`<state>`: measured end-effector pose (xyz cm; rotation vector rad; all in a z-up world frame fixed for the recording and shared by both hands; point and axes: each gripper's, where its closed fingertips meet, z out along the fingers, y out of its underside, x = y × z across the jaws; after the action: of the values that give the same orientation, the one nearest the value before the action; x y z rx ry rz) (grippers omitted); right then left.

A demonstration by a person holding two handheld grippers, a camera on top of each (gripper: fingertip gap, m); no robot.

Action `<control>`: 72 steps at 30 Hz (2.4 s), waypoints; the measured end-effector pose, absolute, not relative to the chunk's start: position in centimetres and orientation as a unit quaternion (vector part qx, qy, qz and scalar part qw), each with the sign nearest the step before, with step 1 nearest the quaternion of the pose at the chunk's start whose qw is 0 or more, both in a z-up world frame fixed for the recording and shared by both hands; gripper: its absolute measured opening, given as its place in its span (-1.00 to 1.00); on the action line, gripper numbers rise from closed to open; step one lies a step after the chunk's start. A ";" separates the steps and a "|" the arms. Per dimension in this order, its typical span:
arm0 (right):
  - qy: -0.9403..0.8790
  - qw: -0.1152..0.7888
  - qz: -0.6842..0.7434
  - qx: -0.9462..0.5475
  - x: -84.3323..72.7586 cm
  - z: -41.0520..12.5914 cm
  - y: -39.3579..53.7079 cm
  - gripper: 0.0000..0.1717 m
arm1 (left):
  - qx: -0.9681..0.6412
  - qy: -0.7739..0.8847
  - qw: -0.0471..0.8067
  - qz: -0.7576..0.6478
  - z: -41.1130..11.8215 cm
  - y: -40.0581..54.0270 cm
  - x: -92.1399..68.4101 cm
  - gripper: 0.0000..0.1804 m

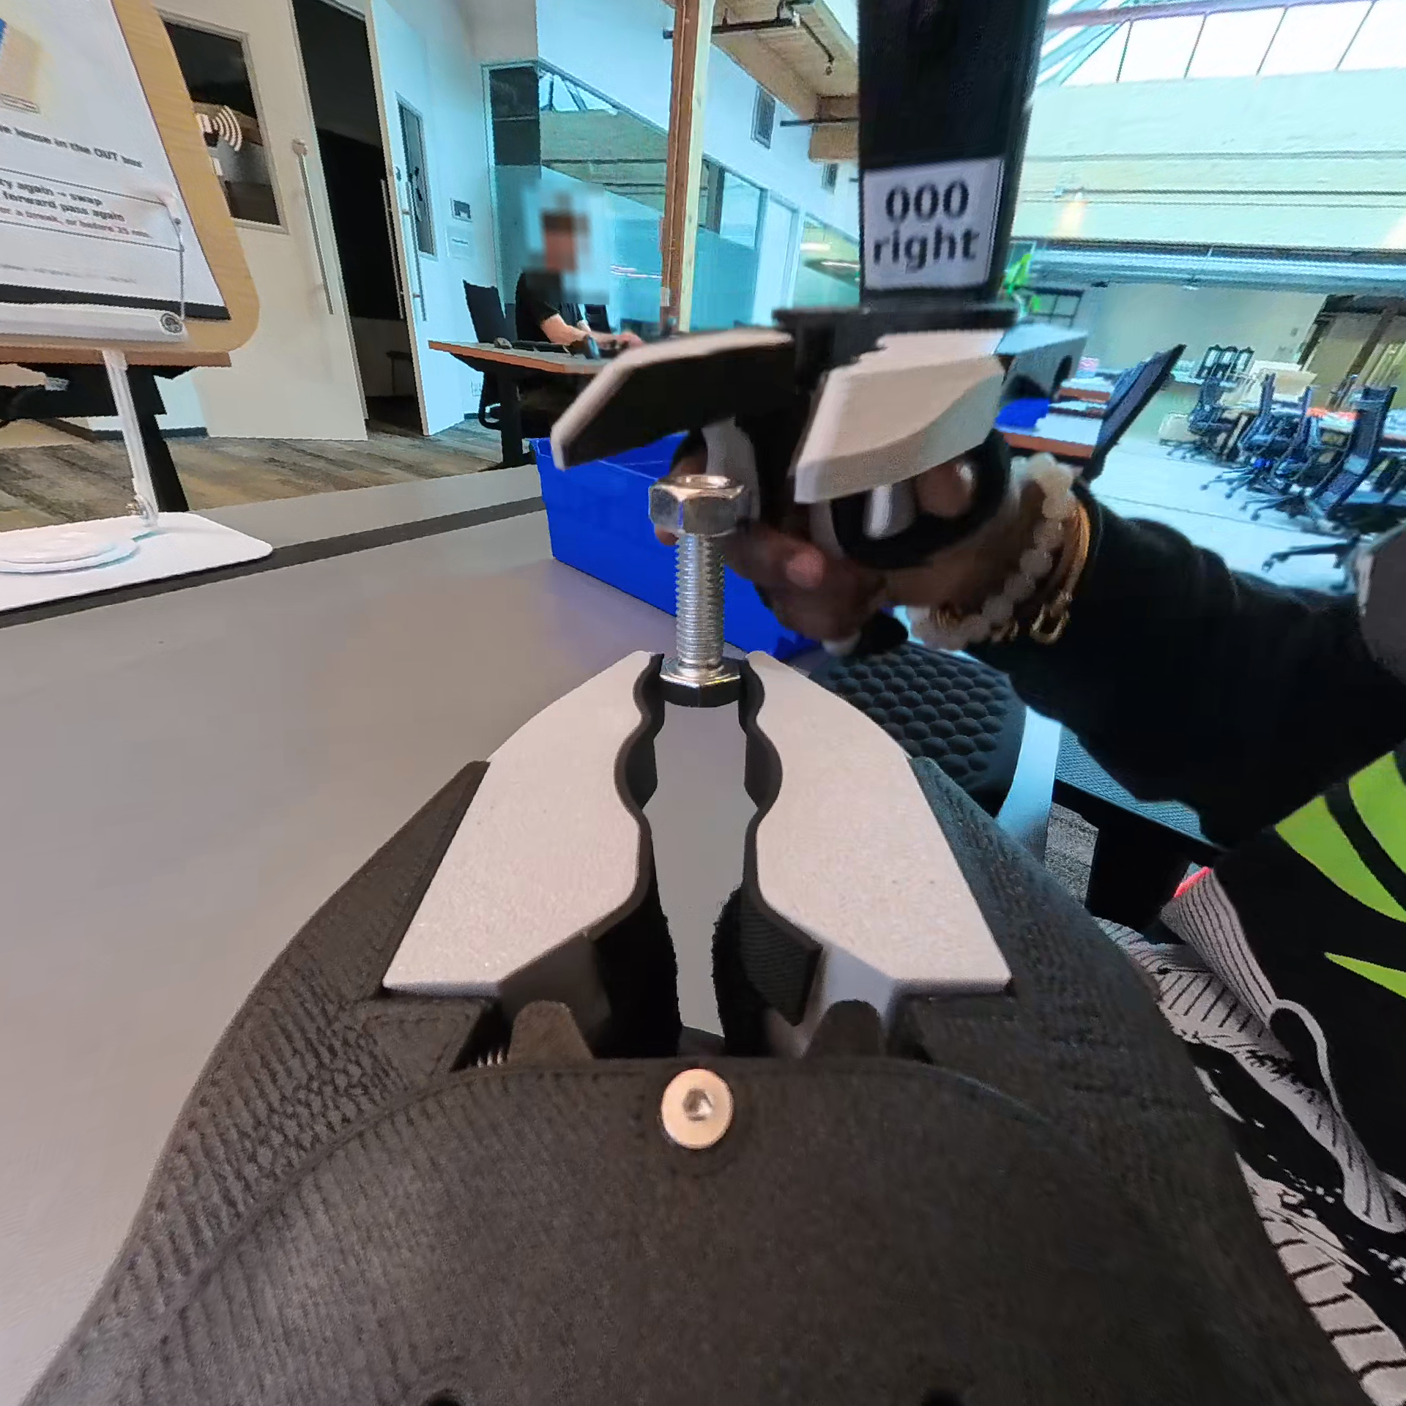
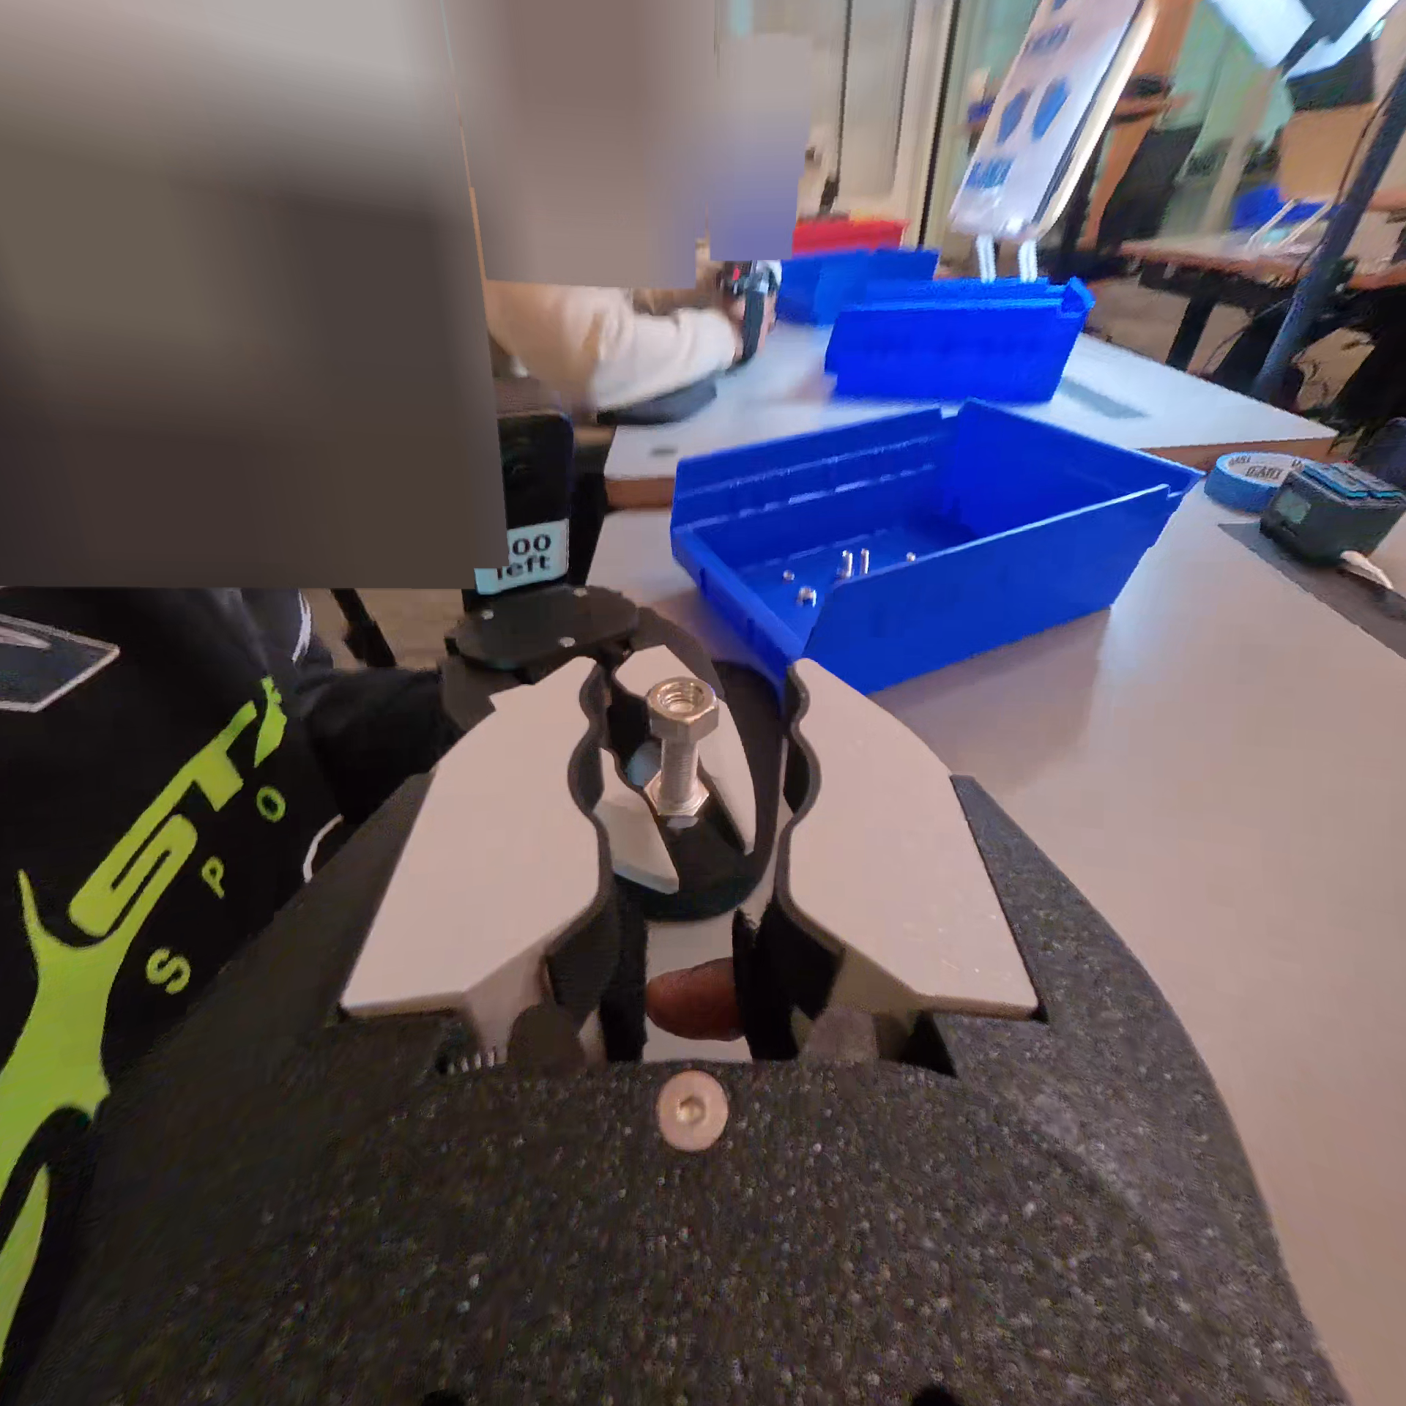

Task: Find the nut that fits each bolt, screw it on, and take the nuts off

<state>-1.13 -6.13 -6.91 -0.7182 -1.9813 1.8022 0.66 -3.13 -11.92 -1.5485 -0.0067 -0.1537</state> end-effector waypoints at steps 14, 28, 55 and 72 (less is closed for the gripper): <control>-0.666 0.218 0.655 -0.283 -1.6 -7.9 -6.4 -0.78 | -0.700 -0.018 0.712 -0.047 -12.1 -2.8 0.3 -0.80; -0.654 0.245 0.630 -0.341 -1.7 -7.6 -5.9 -0.55 | -0.704 -0.029 0.709 -0.018 -12.3 -2.9 -0.3 -0.80; -0.626 0.239 0.669 -0.323 -1.3 -7.7 -6.7 -0.38 | -0.705 -0.053 0.706 -0.034 -12.6 -2.8 -1.0 -0.80; -0.615 0.233 0.684 -0.317 -2.0 -7.9 -6.6 -0.34 | -0.709 -0.042 0.703 -0.036 -12.8 -2.7 -0.7 -0.79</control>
<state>-2.04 -6.60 -7.91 -0.8694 -1.6879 1.8783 -0.69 -2.66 -12.78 -1.5788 -0.0932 -0.0812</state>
